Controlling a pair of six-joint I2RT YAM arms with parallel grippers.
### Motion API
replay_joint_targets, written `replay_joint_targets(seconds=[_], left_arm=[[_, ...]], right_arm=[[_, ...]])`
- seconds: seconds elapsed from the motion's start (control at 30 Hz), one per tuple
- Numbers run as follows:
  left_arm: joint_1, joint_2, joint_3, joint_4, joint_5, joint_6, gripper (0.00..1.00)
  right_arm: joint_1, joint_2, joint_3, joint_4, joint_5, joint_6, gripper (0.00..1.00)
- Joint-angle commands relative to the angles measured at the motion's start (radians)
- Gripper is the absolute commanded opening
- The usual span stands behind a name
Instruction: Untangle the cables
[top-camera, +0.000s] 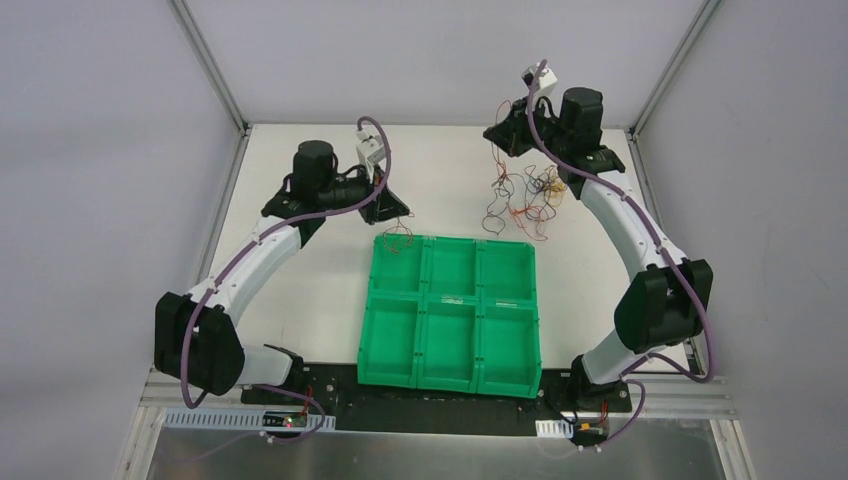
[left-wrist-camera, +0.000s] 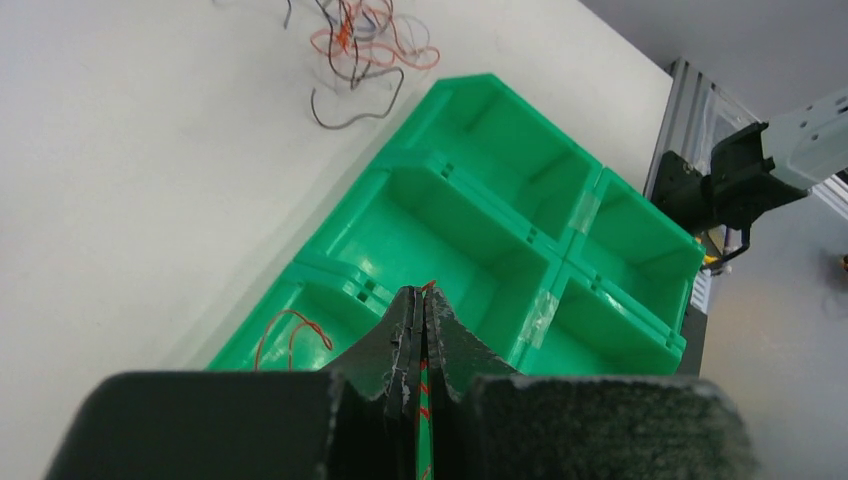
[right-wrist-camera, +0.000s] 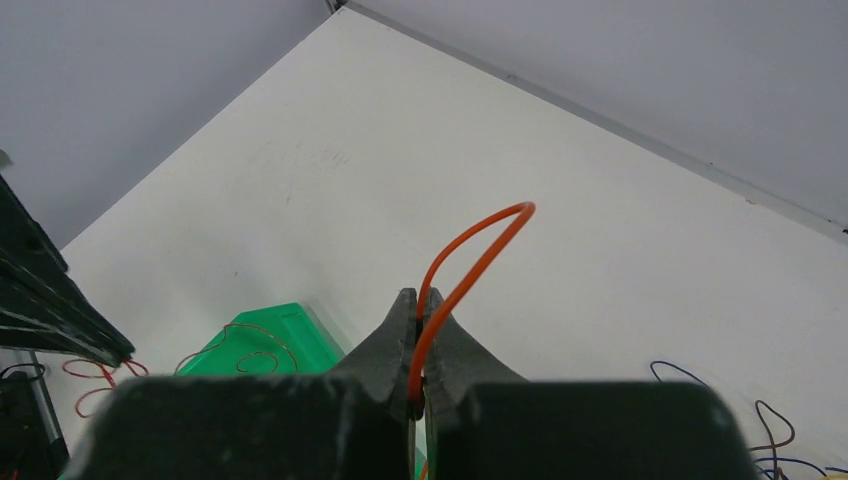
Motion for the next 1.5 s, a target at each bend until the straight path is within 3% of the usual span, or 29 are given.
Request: replay_joint_targets(seconds=[0.0,0.17,0.33,0.53,0.7,0.77,1.1,1.47], left_arm=[[-0.032,0.001,-0.064,0.021,0.007,0.05,0.0],[-0.035,-0.012,-0.149,0.009,-0.025,0.065,0.01],[-0.035,-0.014,-0.063,-0.061,-0.069,0.123,0.66],[-0.036,0.153,0.238,0.007,-0.029,-0.005,0.83],[-0.041,0.26,0.269,0.415,0.015,-0.241,0.86],[-0.038,0.3,0.314,0.497,0.018,-0.329,0.84],[-0.037,0.367,0.472,0.606,0.033,-0.677,0.75],[-0.086,0.429,0.502,0.605,0.055,-0.747,0.78]], right_arm=[[0.013,-0.061,0.056,0.036,-0.029,0.037,0.0],[0.019,-0.067,0.07,0.04,-0.049,0.062,0.0],[0.035,-0.081,0.072,0.035,-0.117,0.073,0.0],[0.069,-0.092,0.07,0.06,-0.148,0.124,0.0],[0.09,-0.086,0.075,0.111,-0.155,0.183,0.0],[0.099,-0.085,0.079,0.101,-0.179,0.173,0.0],[0.113,-0.116,-0.039,0.105,-0.342,-0.023,0.0],[0.135,-0.069,0.009,0.107,-0.409,-0.024,0.0]])
